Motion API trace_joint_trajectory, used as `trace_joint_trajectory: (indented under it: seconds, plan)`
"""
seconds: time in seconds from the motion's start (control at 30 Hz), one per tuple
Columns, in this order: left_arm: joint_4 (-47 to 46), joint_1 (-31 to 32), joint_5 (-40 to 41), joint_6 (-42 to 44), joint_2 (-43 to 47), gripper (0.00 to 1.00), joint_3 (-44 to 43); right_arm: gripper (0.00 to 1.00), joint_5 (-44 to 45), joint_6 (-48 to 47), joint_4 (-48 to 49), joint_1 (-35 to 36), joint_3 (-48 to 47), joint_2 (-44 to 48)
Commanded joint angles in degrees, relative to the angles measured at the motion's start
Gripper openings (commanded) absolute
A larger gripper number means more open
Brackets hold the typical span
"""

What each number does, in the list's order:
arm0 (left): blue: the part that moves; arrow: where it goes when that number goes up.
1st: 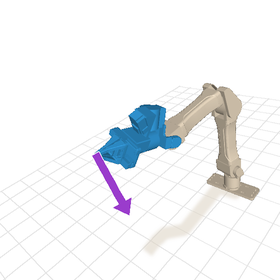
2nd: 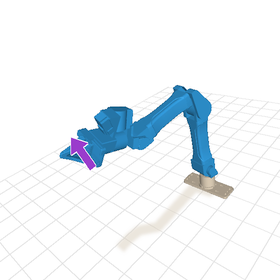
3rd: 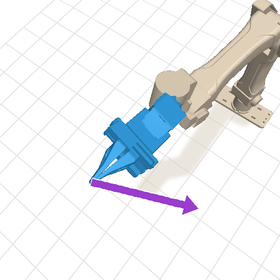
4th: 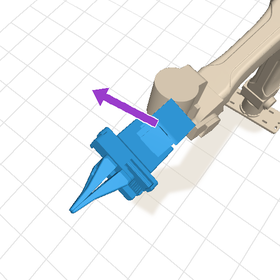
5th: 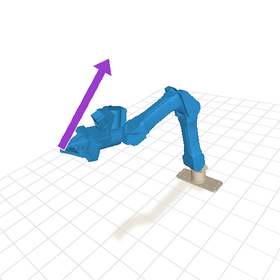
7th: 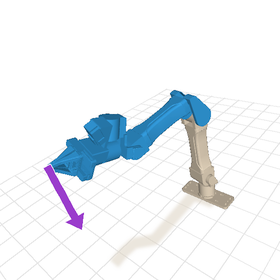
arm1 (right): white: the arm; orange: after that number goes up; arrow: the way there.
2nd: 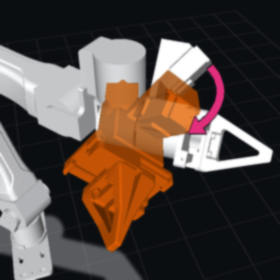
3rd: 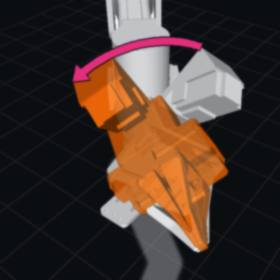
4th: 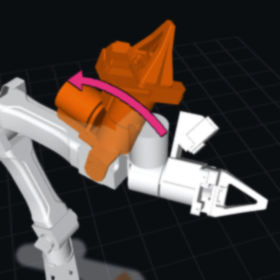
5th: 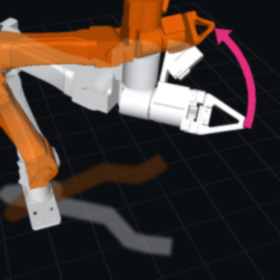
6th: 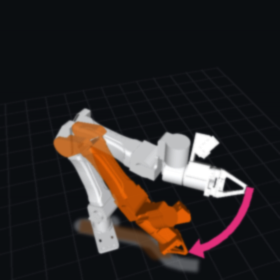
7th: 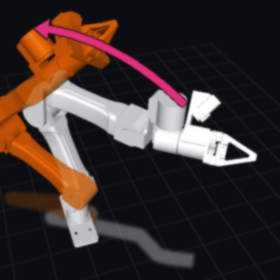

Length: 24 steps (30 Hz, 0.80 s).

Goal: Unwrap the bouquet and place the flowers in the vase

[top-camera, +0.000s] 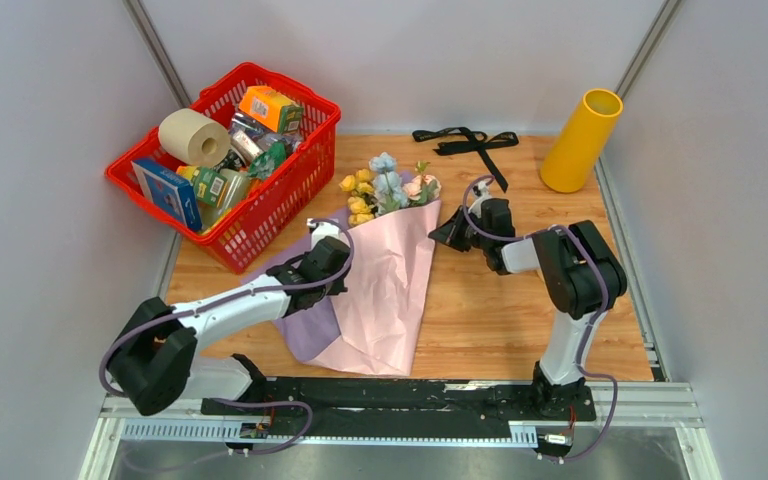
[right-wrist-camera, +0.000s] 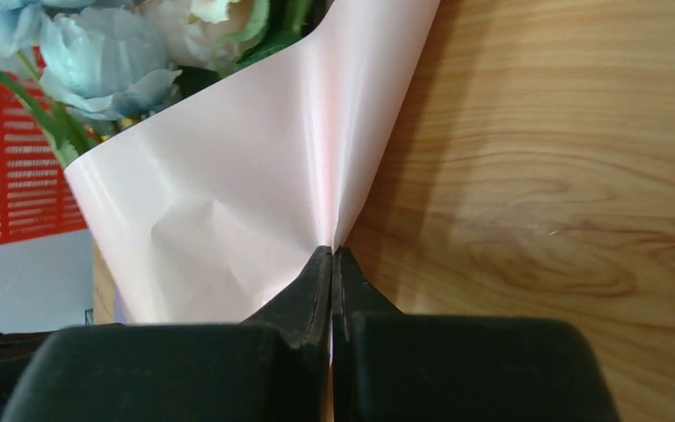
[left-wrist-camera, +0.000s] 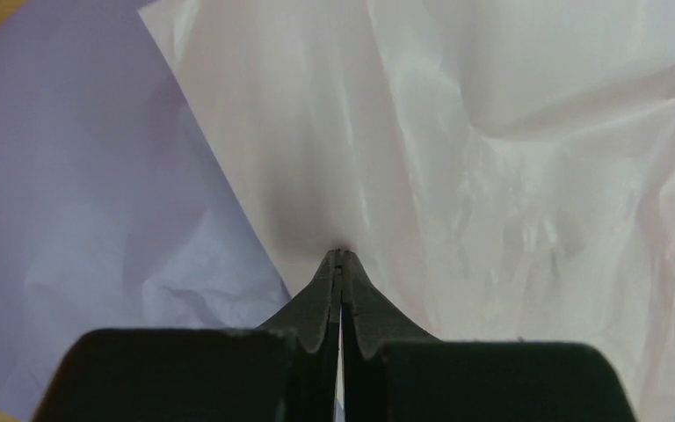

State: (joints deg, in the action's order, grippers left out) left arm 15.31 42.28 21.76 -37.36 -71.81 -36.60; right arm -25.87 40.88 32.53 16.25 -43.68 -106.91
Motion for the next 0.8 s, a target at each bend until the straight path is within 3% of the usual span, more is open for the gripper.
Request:
trace_joint_trajectory:
  seconds: [0.0, 0.43, 0.63, 0.77]
  plan:
    - [-5.55, -0.09, 3.8, 1.94, -5.34, 0.0, -5.05, 0.0, 2.31, 2.18, 6.84, -1.48, -3.42, -2.77]
    - [-2.66, -5.98, 5.48, 5.1, -26.26, 0.0, -23.76, 0.0, 12.67, 8.68, 11.05, -2.54, -7.73, -8.75]
    - [-1.25, -8.27, 4.35, 6.6, -28.56, 0.0, -30.89, 0.0, 14.54, 11.76, 11.24, -2.36, -9.49, -10.16]
    - [1.56, -8.36, 2.24, 8.18, -24.28, 0.0, -31.17, 0.3, 15.48, 4.93, 0.29, -2.45, -10.72, -4.46]
